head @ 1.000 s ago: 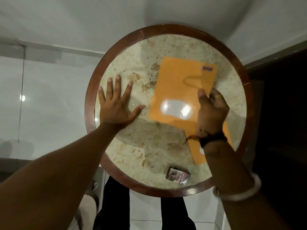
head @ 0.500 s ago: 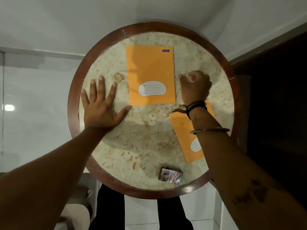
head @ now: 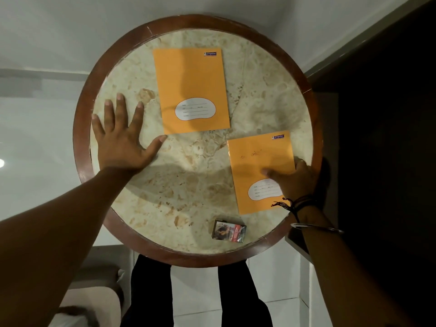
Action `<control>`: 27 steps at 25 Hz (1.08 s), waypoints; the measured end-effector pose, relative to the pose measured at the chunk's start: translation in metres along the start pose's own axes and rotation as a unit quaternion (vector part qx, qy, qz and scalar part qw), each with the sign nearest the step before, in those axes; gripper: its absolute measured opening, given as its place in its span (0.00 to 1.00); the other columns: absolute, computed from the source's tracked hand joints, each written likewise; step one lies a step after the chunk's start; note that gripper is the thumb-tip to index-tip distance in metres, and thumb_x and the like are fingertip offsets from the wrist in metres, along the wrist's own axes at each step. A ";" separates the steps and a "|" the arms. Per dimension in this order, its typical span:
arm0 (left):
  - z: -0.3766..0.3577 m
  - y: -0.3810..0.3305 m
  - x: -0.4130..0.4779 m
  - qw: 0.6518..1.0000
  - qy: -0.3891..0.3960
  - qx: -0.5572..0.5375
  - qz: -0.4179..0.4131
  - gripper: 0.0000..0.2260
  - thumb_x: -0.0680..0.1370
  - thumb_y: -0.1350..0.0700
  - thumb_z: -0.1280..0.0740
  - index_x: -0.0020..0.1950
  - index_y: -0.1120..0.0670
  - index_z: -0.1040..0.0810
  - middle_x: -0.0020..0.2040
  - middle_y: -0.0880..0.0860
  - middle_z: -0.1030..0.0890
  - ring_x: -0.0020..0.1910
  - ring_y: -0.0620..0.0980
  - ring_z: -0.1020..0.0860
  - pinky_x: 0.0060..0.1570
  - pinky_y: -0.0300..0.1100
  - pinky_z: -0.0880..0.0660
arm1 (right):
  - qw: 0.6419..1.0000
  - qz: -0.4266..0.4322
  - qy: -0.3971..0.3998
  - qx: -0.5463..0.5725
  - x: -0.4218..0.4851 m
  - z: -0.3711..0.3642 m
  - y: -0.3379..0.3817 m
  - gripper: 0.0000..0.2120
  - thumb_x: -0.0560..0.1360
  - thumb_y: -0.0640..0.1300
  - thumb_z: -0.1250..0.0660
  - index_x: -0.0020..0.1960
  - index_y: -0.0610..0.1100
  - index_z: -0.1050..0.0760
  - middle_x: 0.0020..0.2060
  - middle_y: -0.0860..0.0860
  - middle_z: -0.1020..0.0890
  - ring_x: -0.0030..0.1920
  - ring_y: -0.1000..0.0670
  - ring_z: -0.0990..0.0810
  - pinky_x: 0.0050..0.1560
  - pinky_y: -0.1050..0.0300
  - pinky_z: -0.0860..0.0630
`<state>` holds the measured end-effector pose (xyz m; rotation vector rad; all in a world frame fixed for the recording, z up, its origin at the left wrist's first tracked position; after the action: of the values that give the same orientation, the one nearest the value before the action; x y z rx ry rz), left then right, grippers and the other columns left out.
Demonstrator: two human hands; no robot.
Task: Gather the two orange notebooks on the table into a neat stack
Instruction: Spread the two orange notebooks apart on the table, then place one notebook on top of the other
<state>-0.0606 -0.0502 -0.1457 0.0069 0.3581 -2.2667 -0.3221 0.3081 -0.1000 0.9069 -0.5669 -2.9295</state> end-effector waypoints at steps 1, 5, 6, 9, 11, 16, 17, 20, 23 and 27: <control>0.001 0.001 0.000 1.000 -0.002 -0.002 0.001 0.42 0.77 0.25 0.48 0.85 0.46 0.45 0.87 0.57 0.51 0.86 0.62 0.52 0.80 0.67 0.57 | 0.999 0.007 0.000 0.042 0.003 0.005 0.000 0.25 0.63 0.52 0.20 0.53 0.41 0.23 0.49 0.41 0.16 0.50 0.39 0.18 0.51 0.48 0.17; -0.001 0.000 0.000 1.000 -0.005 0.002 -0.003 0.42 0.77 0.24 0.49 0.86 0.45 0.45 0.88 0.57 0.51 0.86 0.62 0.52 0.80 0.67 0.57 | 0.989 0.082 -0.033 0.119 -0.010 0.053 0.030 0.03 0.75 0.45 0.28 0.46 0.48 0.23 0.38 0.56 0.17 0.36 0.64 0.19 0.30 0.80 0.30; -0.001 0.001 0.000 1.000 -0.005 0.001 -0.002 0.42 0.77 0.24 0.49 0.85 0.45 0.45 0.88 0.57 0.51 0.86 0.62 0.52 0.80 0.67 0.57 | 0.985 0.094 -0.032 0.141 -0.014 0.061 0.042 0.03 0.76 0.45 0.30 0.48 0.49 0.22 0.39 0.59 0.18 0.36 0.65 0.19 0.32 0.79 0.29; -0.001 0.001 -0.001 1.000 -0.006 0.005 0.000 0.42 0.77 0.24 0.49 0.85 0.45 0.45 0.87 0.57 0.50 0.86 0.61 0.52 0.80 0.67 0.57 | 0.962 0.109 0.032 0.248 -0.017 0.050 0.089 0.04 0.77 0.42 0.32 0.52 0.45 0.21 0.40 0.59 0.14 0.41 0.60 0.17 0.40 0.67 0.22; 0.000 0.000 -0.001 1.000 -0.005 0.007 0.004 0.42 0.77 0.24 0.50 0.85 0.45 0.44 0.87 0.57 0.50 0.86 0.61 0.51 0.80 0.67 0.57 | 0.944 0.137 0.084 0.287 -0.014 0.020 0.135 0.06 0.78 0.38 0.33 0.54 0.41 0.21 0.44 0.55 0.12 0.45 0.58 0.15 0.44 0.65 0.20; -0.003 0.003 -0.002 1.000 0.003 0.016 0.009 0.42 0.77 0.23 0.52 0.85 0.44 0.44 0.88 0.56 0.51 0.87 0.60 0.52 0.81 0.65 0.57 | 0.942 0.171 0.077 0.278 0.022 -0.057 0.231 0.13 0.76 0.36 0.31 0.59 0.31 0.21 0.55 0.35 0.17 0.50 0.44 0.19 0.54 0.52 0.21; -0.002 0.003 -0.002 1.000 0.004 0.019 0.009 0.42 0.77 0.23 0.52 0.85 0.44 0.44 0.88 0.56 0.50 0.87 0.60 0.52 0.81 0.65 0.57 | 0.950 0.165 0.065 0.258 0.030 -0.068 0.238 0.12 0.75 0.37 0.29 0.55 0.31 0.20 0.53 0.35 0.16 0.48 0.45 0.20 0.53 0.51 0.21; -0.002 -0.004 -0.002 1.000 0.022 0.012 0.006 0.41 0.77 0.25 0.49 0.86 0.45 0.44 0.87 0.57 0.51 0.87 0.60 0.53 0.81 0.64 0.58 | 0.986 0.125 -0.001 0.113 0.045 -0.077 0.229 0.17 0.71 0.52 0.26 0.52 0.40 0.21 0.55 0.40 0.20 0.56 0.41 0.24 0.57 0.45 0.24; 0.016 -0.008 -0.003 0.999 0.011 -0.024 0.024 0.34 0.80 0.34 0.46 0.83 0.47 0.36 0.86 0.59 0.43 0.85 0.63 0.46 0.81 0.62 0.54 | 0.990 0.117 -0.040 0.069 0.042 -0.075 0.217 0.30 0.67 0.58 0.25 0.60 0.40 0.26 0.64 0.40 0.28 0.64 0.38 0.30 0.54 0.47 0.29; 0.039 -0.039 0.041 0.957 -0.038 -0.200 0.205 0.25 0.81 0.43 0.46 0.63 0.58 0.18 0.65 0.62 0.23 0.66 0.65 0.27 0.62 0.53 0.35 | 0.987 0.128 0.006 0.096 0.051 -0.091 0.224 0.30 0.69 0.60 0.27 0.59 0.40 0.29 0.56 0.38 0.25 0.56 0.40 0.25 0.52 0.45 0.27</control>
<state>-0.1122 -0.0669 -0.1037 -0.1967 0.7001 -1.7493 -0.3333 0.0614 -0.1193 0.7976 -0.9042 -2.6723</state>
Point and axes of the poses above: each hand's wrist, its own x-axis towards the middle knuckle, its own z-axis out of the back of the hand, y = z × x, the point moved 10 cm from there along x, towards the middle knuckle
